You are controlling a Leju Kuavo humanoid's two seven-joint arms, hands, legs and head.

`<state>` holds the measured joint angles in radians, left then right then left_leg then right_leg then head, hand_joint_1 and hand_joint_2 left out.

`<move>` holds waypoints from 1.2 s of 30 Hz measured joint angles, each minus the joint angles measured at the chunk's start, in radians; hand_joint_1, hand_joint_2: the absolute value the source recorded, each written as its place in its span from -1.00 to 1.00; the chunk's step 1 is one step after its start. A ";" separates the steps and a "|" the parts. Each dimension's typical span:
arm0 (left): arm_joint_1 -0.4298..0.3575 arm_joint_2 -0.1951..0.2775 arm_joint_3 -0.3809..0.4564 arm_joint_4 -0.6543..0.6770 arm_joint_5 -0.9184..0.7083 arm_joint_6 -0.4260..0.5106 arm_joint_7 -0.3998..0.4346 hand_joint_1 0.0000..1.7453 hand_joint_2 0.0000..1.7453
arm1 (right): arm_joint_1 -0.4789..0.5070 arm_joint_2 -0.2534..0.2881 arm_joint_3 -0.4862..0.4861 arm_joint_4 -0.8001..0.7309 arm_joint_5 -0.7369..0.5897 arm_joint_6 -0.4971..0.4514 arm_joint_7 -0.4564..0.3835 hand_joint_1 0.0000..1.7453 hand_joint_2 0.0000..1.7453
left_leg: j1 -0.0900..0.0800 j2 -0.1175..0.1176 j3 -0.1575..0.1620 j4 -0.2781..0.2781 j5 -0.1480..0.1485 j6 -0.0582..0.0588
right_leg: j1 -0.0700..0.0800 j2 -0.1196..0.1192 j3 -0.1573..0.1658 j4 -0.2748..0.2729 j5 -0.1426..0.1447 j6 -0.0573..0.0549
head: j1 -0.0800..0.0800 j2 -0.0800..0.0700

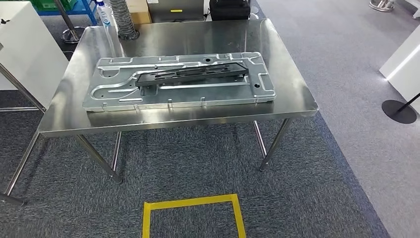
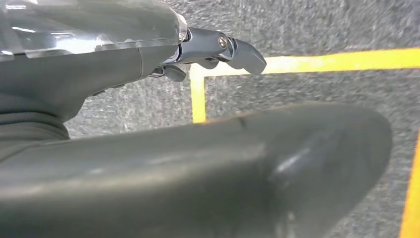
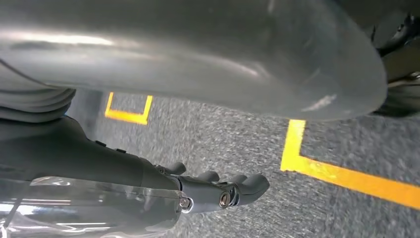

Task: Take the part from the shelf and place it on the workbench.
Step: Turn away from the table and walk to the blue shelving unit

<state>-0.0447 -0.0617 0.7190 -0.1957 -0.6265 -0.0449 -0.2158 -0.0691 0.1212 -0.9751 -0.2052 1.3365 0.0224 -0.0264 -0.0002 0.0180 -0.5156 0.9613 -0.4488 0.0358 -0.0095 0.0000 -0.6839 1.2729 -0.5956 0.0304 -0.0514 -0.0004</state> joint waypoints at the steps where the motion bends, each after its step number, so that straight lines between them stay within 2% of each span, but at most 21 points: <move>1: 0.000 0.000 -0.003 0.000 -0.005 -0.005 -0.008 -1.00 -1.00 | -0.001 0.001 0.007 0.000 0.004 -0.002 -0.001 -1.00 -1.00 | 0.000 0.000 -0.019 0.004 0.012 -0.002 | -0.002 0.000 0.011 0.023 0.015 0.003 | 0.000 0.000; 2: 0.000 0.000 -0.006 0.000 -0.008 -0.010 -0.019 -1.00 -1.00 | -0.002 0.001 0.013 0.001 0.006 -0.003 0.000 -1.00 -1.00 | 0.001 0.001 -0.039 0.010 0.023 -0.005 | -0.004 0.000 0.037 0.013 0.046 0.004 | 0.000 0.000; 4: -0.001 -0.001 -0.010 0.000 -0.013 -0.017 -0.038 -1.00 -1.00 | -0.005 0.002 0.018 0.001 0.005 0.001 0.001 -1.00 -1.00 | 0.001 0.000 -0.076 0.025 0.042 -0.013 | -0.005 0.000 0.139 -0.105 0.087 0.002 | 0.000 0.000; 6: -0.003 -0.003 -0.012 0.000 -0.015 -0.019 -0.049 -1.00 -1.00 | -0.009 0.004 0.021 0.001 0.004 0.012 0.002 -1.00 -1.00 | 0.000 0.000 -0.098 0.038 0.059 -0.024 | -0.001 0.000 0.241 -0.258 0.062 -0.006 | 0.000 0.000; 7: -0.003 -0.003 -0.013 0.000 -0.016 -0.019 -0.051 -1.00 -1.00 | -0.011 0.005 0.023 0.002 0.004 0.019 0.006 -1.00 -1.00 | 0.000 0.000 -0.103 0.041 0.067 -0.031 | 0.002 0.000 0.266 -0.301 0.045 -0.010 | 0.000 0.000; 10: -0.003 -0.003 -0.013 0.000 -0.021 -0.019 -0.053 -1.00 -1.00 | -0.012 0.007 0.030 0.005 0.006 0.035 0.036 -1.00 -1.00 | 0.006 -0.002 -0.115 0.048 0.071 -0.050 | 0.003 -0.004 0.251 -0.316 0.063 -0.031 | 0.000 0.000; 12: 0.000 -0.003 -0.013 0.000 -0.022 -0.019 -0.051 -1.00 -1.00 | -0.011 0.007 0.032 0.006 0.007 0.039 0.058 -1.00 -1.00 | 0.010 -0.007 -0.140 0.113 -0.011 -0.060 | 0.002 -0.009 0.224 -0.317 0.089 -0.045 | 0.000 0.000; 14: 0.001 -0.002 -0.013 0.000 -0.023 -0.020 -0.049 -1.00 -1.00 | -0.009 0.006 0.033 0.006 0.007 0.040 0.075 -1.00 -1.00 | 0.012 -0.008 -0.170 0.238 -0.113 -0.065 | 0.004 -0.010 0.192 -0.314 0.113 -0.052 | 0.000 0.000; 15: 0.000 -0.002 -0.013 0.000 -0.024 -0.020 -0.048 -1.00 -1.00 | -0.009 0.006 0.033 0.006 0.006 0.040 0.082 -1.00 -1.00 | 0.012 -0.008 -0.177 0.296 -0.134 -0.066 | 0.006 -0.010 0.174 -0.311 0.125 -0.052 | 0.000 0.000; 17: 0.000 0.001 -0.013 0.000 -0.025 -0.020 -0.046 -1.00 -1.00 | -0.008 0.004 0.033 0.006 0.004 0.042 0.091 -1.00 -1.00 | 0.012 -0.008 -0.151 0.333 -0.105 -0.066 | 0.006 -0.010 0.134 -0.300 0.146 -0.049 | 0.000 0.000; 19: -0.002 0.006 -0.013 0.000 -0.028 -0.020 -0.045 -1.00 -1.00 | -0.009 0.002 0.033 0.006 0.003 0.046 0.090 -1.00 -1.00 | 0.012 -0.009 -0.060 0.239 -0.055 -0.060 | 0.006 -0.009 0.099 -0.286 0.165 -0.044 | 0.000 0.000; 21: -0.009 0.010 -0.013 0.000 -0.031 -0.020 -0.046 -1.00 -1.00 | -0.011 0.002 0.033 0.006 0.003 0.047 0.083 -1.00 -1.00 | 0.009 -0.012 0.047 0.086 -0.069 -0.050 | 0.008 -0.009 0.078 -0.277 0.181 -0.034 | 0.000 0.000; 22: -0.011 0.011 -0.013 0.000 -0.032 -0.020 -0.046 -1.00 -1.00 | -0.011 0.002 0.033 0.006 0.003 0.048 0.078 -1.00 -1.00 | 0.006 -0.013 0.078 0.034 -0.084 -0.044 | 0.009 -0.010 0.075 -0.276 0.190 -0.029 | 0.000 0.000; 24: -0.013 0.012 -0.013 0.000 -0.033 -0.020 -0.048 -1.00 -1.00 | -0.012 0.002 0.034 0.006 0.005 0.048 0.066 -1.00 -1.00 | 0.004 -0.013 0.083 0.000 -0.086 -0.030 | 0.008 -0.010 0.070 -0.279 0.207 -0.017 | 0.000 0.000; 26: -0.013 0.014 -0.012 0.000 -0.033 -0.020 -0.051 -1.00 -1.00 | -0.013 0.002 0.037 0.006 0.008 0.049 0.048 -1.00 -1.00 | 0.007 -0.008 0.062 -0.003 -0.065 -0.013 | 0.006 -0.005 0.055 -0.258 0.182 -0.006 | 0.000 0.000; 29: -0.013 0.014 -0.011 0.000 -0.032 -0.020 -0.059 -1.00 -1.00 | -0.012 0.002 0.045 0.007 0.018 0.050 0.024 -1.00 -1.00 | 0.007 -0.005 0.021 -0.002 -0.030 0.004 | 0.002 -0.001 0.011 -0.102 0.032 0.004 | 0.000 0.000; 30: -0.013 0.014 -0.010 0.000 -0.032 -0.020 -0.061 -1.00 -1.00 | -0.013 0.002 0.047 0.007 0.021 0.050 0.020 -1.00 -1.00 | 0.006 -0.004 0.005 0.001 -0.018 0.004 | 0.001 -0.001 0.001 -0.040 0.002 0.006 | 0.000 0.000; 32: -0.012 0.014 -0.010 0.000 -0.032 -0.020 -0.061 -1.00 -1.00 | -0.014 0.002 0.051 0.008 0.024 0.053 0.015 -1.00 -1.00 | 0.004 -0.004 -0.028 0.008 0.003 0.001 | 0.000 -0.001 0.019 0.005 0.016 0.007 | 0.000 0.000; 33: -0.012 0.014 -0.010 0.000 -0.032 -0.020 -0.060 -1.00 -1.00 | -0.014 0.002 0.054 0.008 0.025 0.055 0.015 -1.00 -1.00 | 0.003 -0.004 -0.044 0.012 0.012 -0.001 | -0.001 -0.001 0.054 -0.028 0.046 0.004 | 0.000 0.000; 34: -0.012 0.014 -0.009 0.000 -0.032 -0.020 -0.058 -1.00 -1.00 | -0.015 0.002 0.055 0.008 0.025 0.056 0.015 -1.00 -1.00 | 0.003 -0.004 -0.059 0.017 0.021 -0.004 | -0.001 -0.001 0.105 -0.092 0.073 0.000 | 0.000 0.000; 36: -0.012 0.012 -0.008 0.000 -0.032 -0.020 -0.055 -1.00 -1.00 | -0.017 0.000 0.058 0.007 0.025 0.058 0.016 -1.00 -1.00 | 0.001 -0.005 -0.080 0.027 0.035 -0.012 | 0.004 -0.001 0.207 -0.245 0.081 -0.010 | 0.000 0.000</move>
<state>-0.0570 -0.0493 0.7105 -0.1961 -0.6584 -0.0645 -0.2708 -0.0860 0.1215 -0.9168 -0.1978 1.3616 0.0803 -0.0109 0.0003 0.0133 -0.5959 0.9879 -0.4135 0.0241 -0.0053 -0.0009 -0.4773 1.0282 -0.5147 0.0201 -0.0512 -0.0004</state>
